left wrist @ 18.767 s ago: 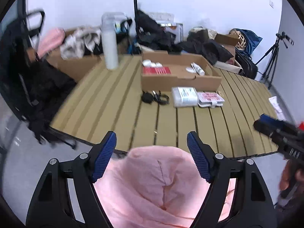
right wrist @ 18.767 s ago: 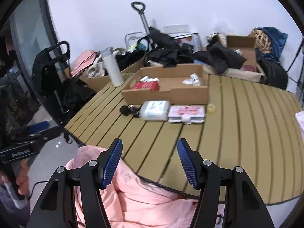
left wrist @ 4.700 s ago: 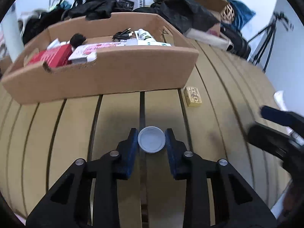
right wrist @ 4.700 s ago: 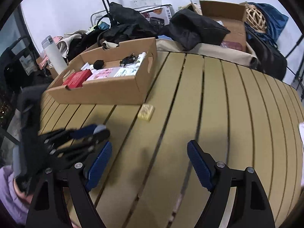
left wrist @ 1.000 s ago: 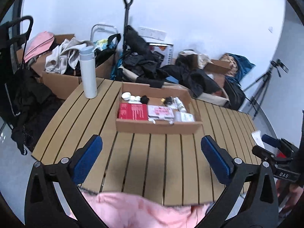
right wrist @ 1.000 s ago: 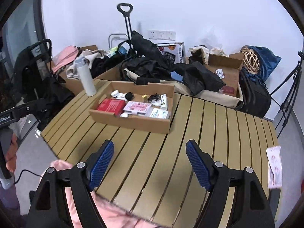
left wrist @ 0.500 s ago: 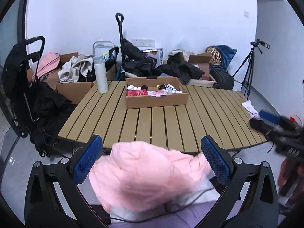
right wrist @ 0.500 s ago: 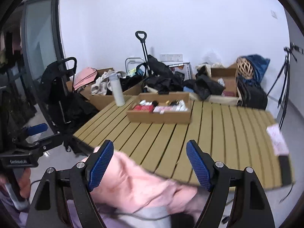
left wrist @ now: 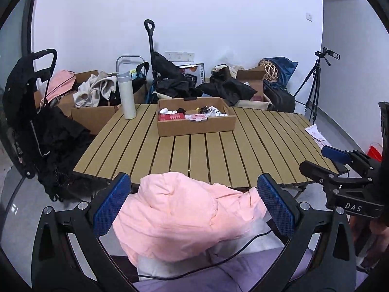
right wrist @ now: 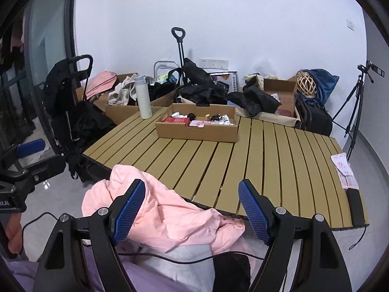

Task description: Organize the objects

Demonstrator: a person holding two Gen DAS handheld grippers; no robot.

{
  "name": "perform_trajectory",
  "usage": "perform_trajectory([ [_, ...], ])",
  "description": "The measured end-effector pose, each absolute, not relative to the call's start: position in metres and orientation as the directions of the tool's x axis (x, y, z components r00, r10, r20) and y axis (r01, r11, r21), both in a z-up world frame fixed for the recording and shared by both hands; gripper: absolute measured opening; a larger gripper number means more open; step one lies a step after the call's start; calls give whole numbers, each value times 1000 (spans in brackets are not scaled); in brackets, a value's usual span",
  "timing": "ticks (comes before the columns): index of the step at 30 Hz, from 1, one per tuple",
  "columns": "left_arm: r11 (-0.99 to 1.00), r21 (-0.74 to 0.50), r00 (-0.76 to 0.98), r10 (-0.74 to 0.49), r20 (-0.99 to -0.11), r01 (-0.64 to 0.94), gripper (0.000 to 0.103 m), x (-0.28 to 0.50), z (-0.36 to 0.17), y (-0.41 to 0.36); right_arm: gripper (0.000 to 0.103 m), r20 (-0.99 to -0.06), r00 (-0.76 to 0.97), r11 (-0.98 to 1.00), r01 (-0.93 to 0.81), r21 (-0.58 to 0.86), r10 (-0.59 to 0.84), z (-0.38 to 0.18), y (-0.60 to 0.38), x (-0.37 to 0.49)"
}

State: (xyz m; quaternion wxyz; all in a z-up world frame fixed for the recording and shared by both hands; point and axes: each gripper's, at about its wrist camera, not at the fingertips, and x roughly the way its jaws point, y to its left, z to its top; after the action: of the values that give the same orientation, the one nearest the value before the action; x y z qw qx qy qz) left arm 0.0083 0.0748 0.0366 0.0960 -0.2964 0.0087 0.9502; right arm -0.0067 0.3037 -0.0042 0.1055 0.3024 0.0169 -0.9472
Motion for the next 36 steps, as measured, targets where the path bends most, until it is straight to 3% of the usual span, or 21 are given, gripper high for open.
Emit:
perform_trajectory([
  [36,-985,-51,-791,163,-590,-165,103,5,30,70,82,-599,-774,-973,225,44,-206,-14,302,-12],
])
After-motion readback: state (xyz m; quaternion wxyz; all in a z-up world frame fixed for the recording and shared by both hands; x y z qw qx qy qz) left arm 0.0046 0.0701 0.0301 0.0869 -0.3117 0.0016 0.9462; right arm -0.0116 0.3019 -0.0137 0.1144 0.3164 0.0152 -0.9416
